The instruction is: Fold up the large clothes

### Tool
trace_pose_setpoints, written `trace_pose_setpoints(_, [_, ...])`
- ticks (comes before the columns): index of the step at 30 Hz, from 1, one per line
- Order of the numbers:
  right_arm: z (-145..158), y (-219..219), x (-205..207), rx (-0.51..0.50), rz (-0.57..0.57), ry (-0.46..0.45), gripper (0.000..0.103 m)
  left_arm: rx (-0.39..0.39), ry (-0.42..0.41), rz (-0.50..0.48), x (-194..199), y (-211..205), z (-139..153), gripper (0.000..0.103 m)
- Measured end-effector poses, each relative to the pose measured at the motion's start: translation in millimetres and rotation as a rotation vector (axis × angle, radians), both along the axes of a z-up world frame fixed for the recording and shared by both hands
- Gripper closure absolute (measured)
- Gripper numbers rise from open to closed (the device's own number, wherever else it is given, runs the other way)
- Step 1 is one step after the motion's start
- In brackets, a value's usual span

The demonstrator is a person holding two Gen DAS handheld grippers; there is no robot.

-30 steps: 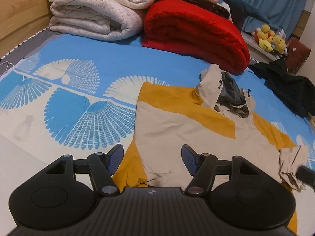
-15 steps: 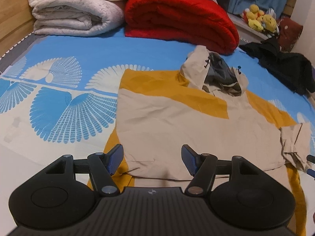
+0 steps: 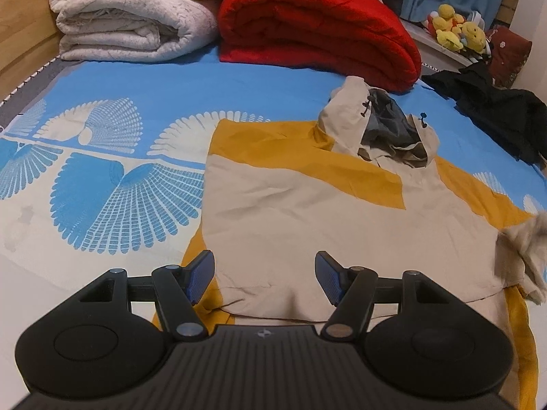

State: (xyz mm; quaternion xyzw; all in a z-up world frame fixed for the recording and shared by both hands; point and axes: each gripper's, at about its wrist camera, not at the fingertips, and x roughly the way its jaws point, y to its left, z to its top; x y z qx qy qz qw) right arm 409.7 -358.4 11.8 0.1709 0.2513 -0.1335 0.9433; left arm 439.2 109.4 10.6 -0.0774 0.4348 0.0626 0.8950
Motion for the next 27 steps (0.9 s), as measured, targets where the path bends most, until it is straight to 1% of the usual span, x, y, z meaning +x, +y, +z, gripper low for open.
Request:
trace_pose_setpoints(1, [16, 23, -4, -0.105, 0.101, -0.079, 0.101, 0.0, -0.002, 0.004, 0, 1, 1, 0.033])
trace_pose_setpoints(2, [32, 52, -11, -0.203, 0.251, -0.166, 0.101, 0.0, -0.004, 0.006, -1, 2, 1, 0.033])
trace_pose_setpoints(3, [46, 77, -19, -0.202, 0.446, -0.25, 0.101, -0.001, -0.006, 0.005, -1, 1, 1, 0.033])
trace_pose_setpoints(4, [54, 91, -26, -0.128, 0.597, -0.302, 0.101, -0.002, -0.006, 0.002, -1, 1, 1, 0.033])
trace_pose_setpoints(5, [59, 103, -31, -0.036, 0.71, -0.342, 0.096, -0.003, -0.005, -0.003, -1, 0, 1, 0.033])
trace_pose_setpoints(6, [60, 114, -34, 0.016, 0.76, -0.354, 0.081, -0.004, -0.003, -0.008, -1, -1, 0, 0.033])
trace_pose_setpoints(7, [57, 124, -34, 0.036, 0.758, -0.34, 0.07, -0.005, -0.001, -0.011, -1, -2, -1, 0.033])
trace_pose_setpoints(8, [49, 130, -31, 0.063, 0.736, -0.296, 0.051, -0.006, 0.002, -0.012, -1, -3, -2, 0.033])
trace_pose_setpoints(10, [35, 132, -20, 0.114, 0.699, -0.202, 0.053, -0.019, 0.007, -0.015, 0, -4, -5, 0.033])
trace_pose_setpoints(12, [26, 126, -14, 0.158, 0.638, -0.143, 0.052, -0.056, 0.018, -0.021, 1, -4, -8, 0.033])
trace_pose_setpoints(13, [25, 121, -13, 0.172, 0.627, -0.131, 0.052, -0.099, 0.031, -0.032, 2, -6, -11, 0.033])
trace_pose_setpoints(14, [25, 117, -12, 0.165, 0.612, -0.123, 0.052, -0.151, 0.049, -0.048, 2, -8, -15, 0.033])
trace_pose_setpoints(17, [22, 105, -12, 0.139, 0.556, -0.092, 0.052, -0.375, 0.151, -0.148, 0, -27, -35, 0.033])
trace_pose_setpoints(19, [18, 99, -13, 0.133, 0.522, -0.064, 0.052, -0.457, 0.228, -0.226, -4, -46, -48, 0.033])
trace_pose_setpoints(20, [16, 93, -13, 0.134, 0.508, -0.057, 0.052, -0.469, 0.256, -0.256, -7, -56, -54, 0.033])
trace_pose_setpoints(22, [15, 83, -12, 0.142, 0.48, -0.049, 0.052, -0.46, 0.321, -0.287, -12, -72, -69, 0.033])
trace_pose_setpoints(24, [15, 75, -11, 0.144, 0.459, -0.056, 0.052, -0.462, 0.374, -0.26, -17, -79, -85, 0.034])
trace_pose_setpoints(26, [19, 67, -12, 0.144, 0.431, -0.072, 0.052, -0.517, 0.396, -0.194, -21, -80, -96, 0.04])
trace_pose_setpoints(27, [20, 64, -12, 0.145, 0.42, -0.079, 0.052, -0.558, 0.395, -0.169, -22, -80, -98, 0.059])
